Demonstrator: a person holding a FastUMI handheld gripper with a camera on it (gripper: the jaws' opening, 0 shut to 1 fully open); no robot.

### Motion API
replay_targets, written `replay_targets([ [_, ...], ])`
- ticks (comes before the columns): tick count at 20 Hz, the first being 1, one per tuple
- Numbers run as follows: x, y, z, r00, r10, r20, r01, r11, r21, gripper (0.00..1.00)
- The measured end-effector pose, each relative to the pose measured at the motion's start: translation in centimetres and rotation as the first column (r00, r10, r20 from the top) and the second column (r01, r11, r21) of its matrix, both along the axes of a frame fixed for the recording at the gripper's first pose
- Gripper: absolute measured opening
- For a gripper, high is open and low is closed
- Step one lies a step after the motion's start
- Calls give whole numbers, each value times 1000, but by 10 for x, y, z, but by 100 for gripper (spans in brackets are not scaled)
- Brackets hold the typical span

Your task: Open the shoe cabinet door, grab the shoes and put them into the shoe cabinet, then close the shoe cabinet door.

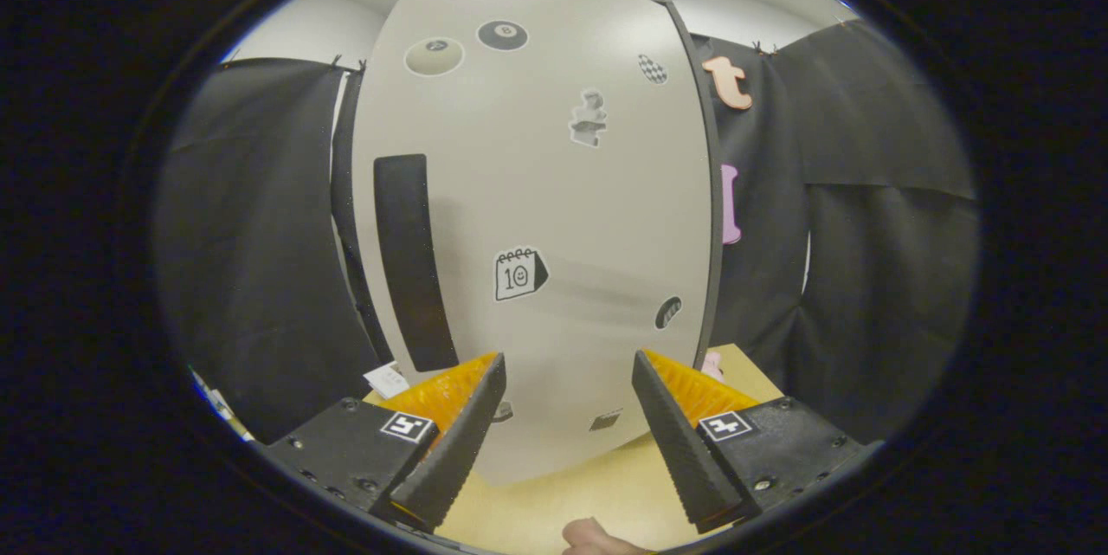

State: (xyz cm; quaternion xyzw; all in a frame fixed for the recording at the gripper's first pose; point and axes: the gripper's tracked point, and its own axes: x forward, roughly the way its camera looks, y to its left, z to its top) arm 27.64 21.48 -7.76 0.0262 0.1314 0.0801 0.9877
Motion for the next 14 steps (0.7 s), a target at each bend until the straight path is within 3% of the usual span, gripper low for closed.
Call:
replay_targets([
  [6,-23,-10,-3,1000,5,6,-6,997,77,96],
  [14,-67,-24,-9,998,12,60,-16,998,57,97],
])
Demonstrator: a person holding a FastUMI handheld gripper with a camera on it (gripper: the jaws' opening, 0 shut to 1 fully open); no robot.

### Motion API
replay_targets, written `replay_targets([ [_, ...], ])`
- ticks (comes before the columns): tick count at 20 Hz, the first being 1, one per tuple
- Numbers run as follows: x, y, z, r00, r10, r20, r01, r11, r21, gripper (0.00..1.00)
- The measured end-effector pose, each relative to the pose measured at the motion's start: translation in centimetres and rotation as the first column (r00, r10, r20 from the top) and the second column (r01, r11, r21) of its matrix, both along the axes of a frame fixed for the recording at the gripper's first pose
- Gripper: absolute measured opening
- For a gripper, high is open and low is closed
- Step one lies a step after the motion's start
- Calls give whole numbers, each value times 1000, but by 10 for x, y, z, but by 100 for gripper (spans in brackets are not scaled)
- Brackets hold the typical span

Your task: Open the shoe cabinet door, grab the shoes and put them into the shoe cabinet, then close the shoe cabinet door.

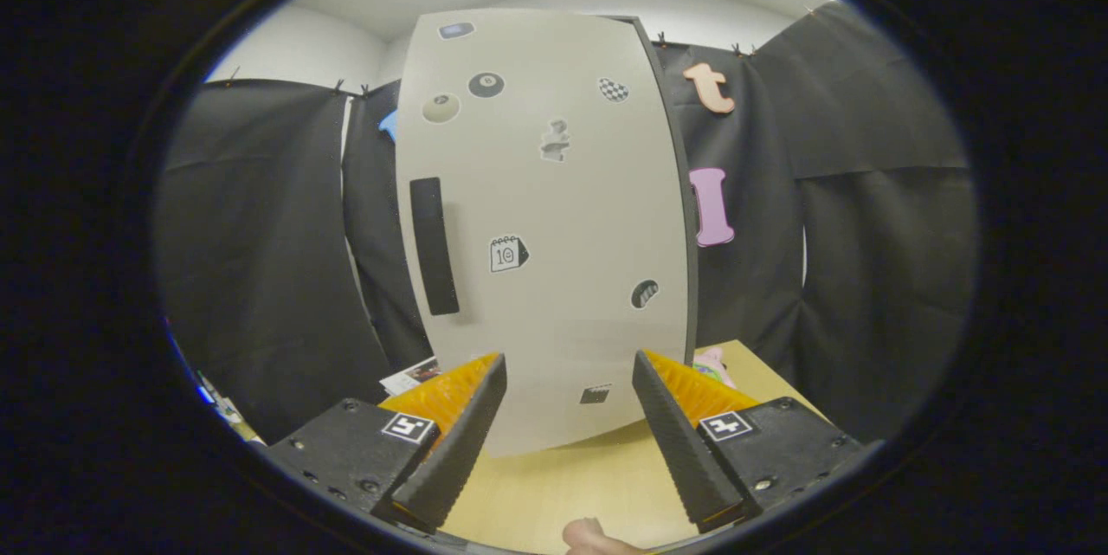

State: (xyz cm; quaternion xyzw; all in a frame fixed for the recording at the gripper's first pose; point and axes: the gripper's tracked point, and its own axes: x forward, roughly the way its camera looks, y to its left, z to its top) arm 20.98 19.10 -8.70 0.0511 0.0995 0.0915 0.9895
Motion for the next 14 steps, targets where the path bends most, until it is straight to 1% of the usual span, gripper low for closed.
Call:
replay_targets([
  [1,-6,-1,-1,1000,5,10,-5,1000,0,97],
  [4,-33,1,1,998,56,28,-57,997,45,96],
  [6,-49,-6,3,997,61,52,-64,997,45,96],
  [8,-68,-14,3,996,52,75,-55,997,45,97],
  [10,-83,-28,11,992,15,127,-17,1000,16,97],
  [12,-97,-34,15,988,14,156,-12,1000,-16,96],
  [14,-110,-33,18,984,44,172,-36,998,-47,96],
])
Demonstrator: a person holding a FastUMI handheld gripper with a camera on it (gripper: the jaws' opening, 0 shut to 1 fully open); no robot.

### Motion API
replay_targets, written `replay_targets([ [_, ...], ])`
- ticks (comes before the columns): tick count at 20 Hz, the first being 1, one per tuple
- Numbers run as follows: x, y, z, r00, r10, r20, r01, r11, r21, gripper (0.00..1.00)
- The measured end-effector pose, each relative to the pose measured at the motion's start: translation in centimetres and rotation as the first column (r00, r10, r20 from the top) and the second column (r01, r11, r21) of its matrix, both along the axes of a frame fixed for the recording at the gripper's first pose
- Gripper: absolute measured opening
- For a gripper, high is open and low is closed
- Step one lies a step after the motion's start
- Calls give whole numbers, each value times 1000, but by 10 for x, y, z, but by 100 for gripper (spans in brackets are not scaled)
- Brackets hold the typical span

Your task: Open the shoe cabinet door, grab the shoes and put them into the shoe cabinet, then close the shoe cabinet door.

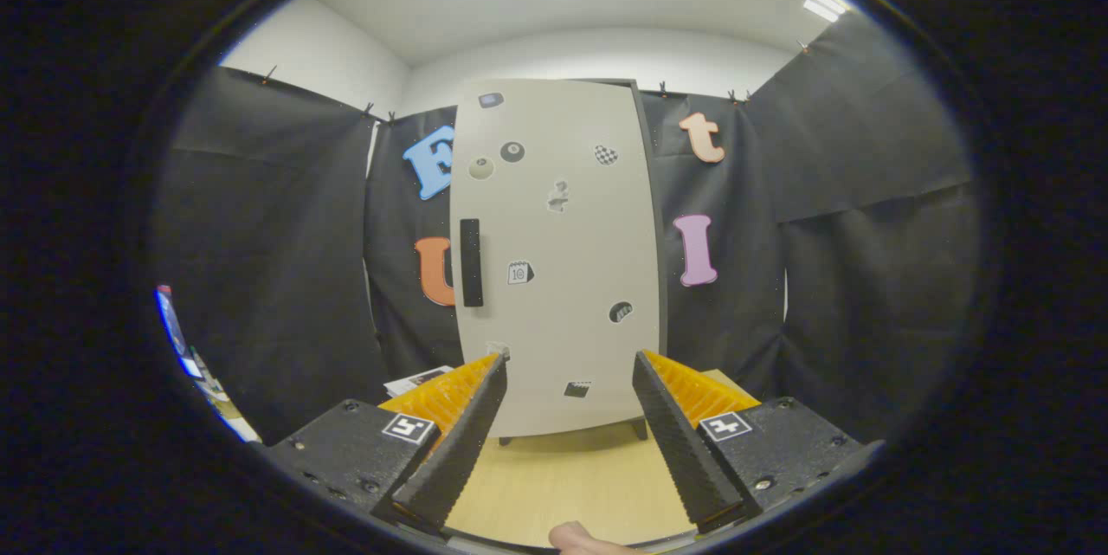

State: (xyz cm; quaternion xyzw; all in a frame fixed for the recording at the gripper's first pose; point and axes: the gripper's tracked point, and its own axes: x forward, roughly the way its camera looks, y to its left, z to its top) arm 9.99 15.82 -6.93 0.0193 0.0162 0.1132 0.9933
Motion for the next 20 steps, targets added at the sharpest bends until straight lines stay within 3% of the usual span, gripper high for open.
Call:
replay_targets([
  [7,-27,-7,8,999,1,45,0,1000,-17,96],
  [20,-28,-12,7,999,-1,50,2,1000,-22,97],
])
